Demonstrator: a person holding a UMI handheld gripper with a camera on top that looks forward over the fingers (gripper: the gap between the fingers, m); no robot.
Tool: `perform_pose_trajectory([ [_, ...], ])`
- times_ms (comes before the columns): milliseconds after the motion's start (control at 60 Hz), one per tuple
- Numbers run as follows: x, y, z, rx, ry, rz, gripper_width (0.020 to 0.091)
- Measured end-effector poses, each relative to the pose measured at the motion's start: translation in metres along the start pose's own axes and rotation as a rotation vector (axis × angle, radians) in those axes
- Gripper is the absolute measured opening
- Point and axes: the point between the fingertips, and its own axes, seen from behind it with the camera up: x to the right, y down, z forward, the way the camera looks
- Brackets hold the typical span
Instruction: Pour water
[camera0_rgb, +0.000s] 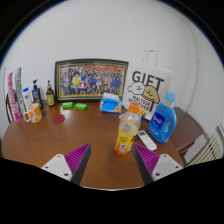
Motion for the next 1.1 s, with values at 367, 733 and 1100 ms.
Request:
perform_pose_trajectory([
  [367, 0.050, -0.006, 0.127, 0.051, -0.077, 0.086, 0.0783],
  [733, 0.047, -0.015, 0.148, 0.065, -0.042, 0.024, 0.0278],
  [1100, -0.031, -0.159, 0.138, 0.192, 0.079, -0.327, 0.0277],
])
